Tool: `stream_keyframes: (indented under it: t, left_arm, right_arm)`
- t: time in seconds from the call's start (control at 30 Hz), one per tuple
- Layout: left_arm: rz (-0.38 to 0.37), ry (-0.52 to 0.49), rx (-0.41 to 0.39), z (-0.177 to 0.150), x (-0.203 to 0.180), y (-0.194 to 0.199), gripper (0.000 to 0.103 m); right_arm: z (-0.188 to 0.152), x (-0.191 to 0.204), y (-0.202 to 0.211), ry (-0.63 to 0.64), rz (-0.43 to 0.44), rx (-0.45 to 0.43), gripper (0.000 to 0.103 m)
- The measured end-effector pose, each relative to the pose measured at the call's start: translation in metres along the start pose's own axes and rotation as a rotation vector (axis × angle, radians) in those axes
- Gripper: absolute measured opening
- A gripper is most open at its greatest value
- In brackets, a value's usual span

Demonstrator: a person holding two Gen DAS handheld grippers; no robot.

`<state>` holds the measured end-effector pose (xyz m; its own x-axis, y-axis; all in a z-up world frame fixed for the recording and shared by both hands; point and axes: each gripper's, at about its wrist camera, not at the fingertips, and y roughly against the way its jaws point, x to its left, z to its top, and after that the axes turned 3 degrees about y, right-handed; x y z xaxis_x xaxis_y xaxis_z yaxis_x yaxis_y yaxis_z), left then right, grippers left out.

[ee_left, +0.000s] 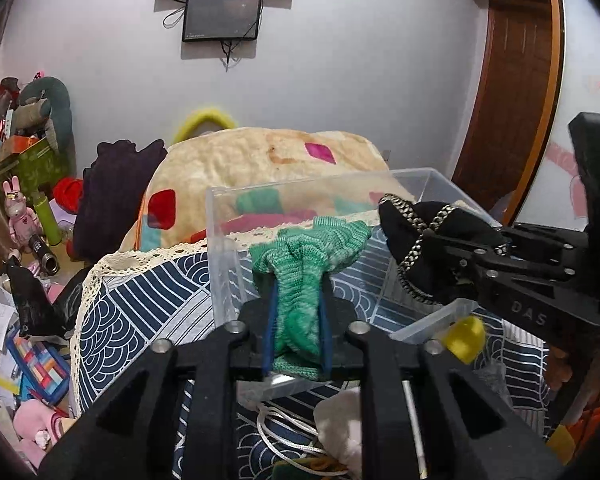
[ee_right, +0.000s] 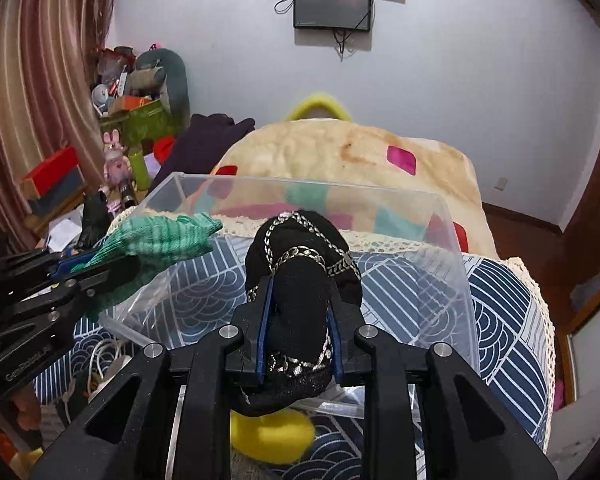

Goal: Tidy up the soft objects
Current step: 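Carry both items over the clear box and open both tools to drop them in, then grasp the yellow felt ball with the right tool while the left tool grasps the white drawstring bag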

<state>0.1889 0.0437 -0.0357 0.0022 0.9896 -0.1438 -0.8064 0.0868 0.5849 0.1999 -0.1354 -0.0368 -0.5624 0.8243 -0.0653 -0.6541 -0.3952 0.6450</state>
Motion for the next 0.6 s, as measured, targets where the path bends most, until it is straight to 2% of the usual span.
stream_keyframes:
  t: [0.07,0.2,0.37,0.47,0.53,0.6]
  left_arm:
    - [-0.002,0.012,0.012,0.001,0.000,-0.002,0.035]
    - [-0.017,0.021,0.013,-0.002,0.000,0.000,0.046]
    - [-0.029,0.020,-0.011,-0.003,-0.004,0.015,0.056]
    - [-0.041,0.033,-0.040,-0.004,-0.005,0.030,0.065]
    - [-0.041,0.034,-0.062,-0.005,-0.005,0.041,0.066]
    - [-0.032,0.029,-0.077,-0.006,-0.005,0.050,0.071]
  right_arm:
    - [0.001,-0.001,0.000,0.013,-0.012,0.010,0.030]
    - [0.001,-0.005,0.006,0.010,-0.015,0.007,0.056]
    - [-0.004,-0.008,0.026,0.007,-0.027,-0.048,0.057]
    - [-0.007,-0.008,0.043,0.003,-0.009,-0.090,0.057]
    - [-0.009,-0.006,0.055,0.008,-0.012,-0.121,0.057]
    - [-0.010,-0.004,0.064,0.006,0.001,-0.143,0.057]
